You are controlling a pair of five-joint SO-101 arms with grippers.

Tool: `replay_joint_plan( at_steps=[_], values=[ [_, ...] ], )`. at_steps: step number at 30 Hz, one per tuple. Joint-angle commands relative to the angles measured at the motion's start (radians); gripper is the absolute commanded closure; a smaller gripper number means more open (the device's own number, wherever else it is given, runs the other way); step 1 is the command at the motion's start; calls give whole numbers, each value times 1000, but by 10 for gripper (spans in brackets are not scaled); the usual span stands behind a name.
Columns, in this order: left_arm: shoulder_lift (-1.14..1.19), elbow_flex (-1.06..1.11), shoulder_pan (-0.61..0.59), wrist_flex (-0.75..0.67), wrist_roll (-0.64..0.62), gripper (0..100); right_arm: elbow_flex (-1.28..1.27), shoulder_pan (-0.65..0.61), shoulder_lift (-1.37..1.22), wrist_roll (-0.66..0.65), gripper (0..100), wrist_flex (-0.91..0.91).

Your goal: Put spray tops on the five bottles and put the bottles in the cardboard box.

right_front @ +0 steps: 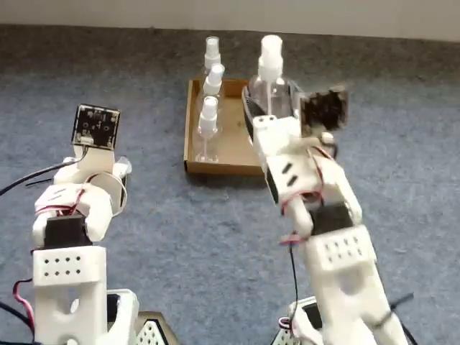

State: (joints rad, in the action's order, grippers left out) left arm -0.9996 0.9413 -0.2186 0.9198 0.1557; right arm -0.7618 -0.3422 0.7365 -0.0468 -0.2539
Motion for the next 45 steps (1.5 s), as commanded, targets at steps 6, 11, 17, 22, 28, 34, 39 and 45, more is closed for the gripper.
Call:
replay_joint_plan(
  at_steps=[6, 11, 17, 22, 28, 34, 39, 45],
  values=[
    [-15, 156, -45, -210, -48, 870, 1, 81, -318, 11, 995, 433],
    [-15, 159, -42, -212, -48, 870, -168, 88, -423, 12, 995, 786],
    [-12, 160, -42, -210, -48, 870, -242, 87, -558, 12, 995, 934],
    [-13, 174, -28, -213, -48, 870, -242, 87, -636, 12, 995, 1036],
    [-13, 180, 7, -212, -48, 870, -188, 73, -725, 12, 995, 1067],
    [-13, 185, 8, -213, -48, 870, -110, 76, -831, 12, 995, 1070],
    [-13, 185, 10, -213, -48, 870, -105, 71, -842, 12, 995, 1070],
    [-13, 185, 10, -213, -48, 870, -110, 71, -842, 12, 995, 1070]
  ],
)
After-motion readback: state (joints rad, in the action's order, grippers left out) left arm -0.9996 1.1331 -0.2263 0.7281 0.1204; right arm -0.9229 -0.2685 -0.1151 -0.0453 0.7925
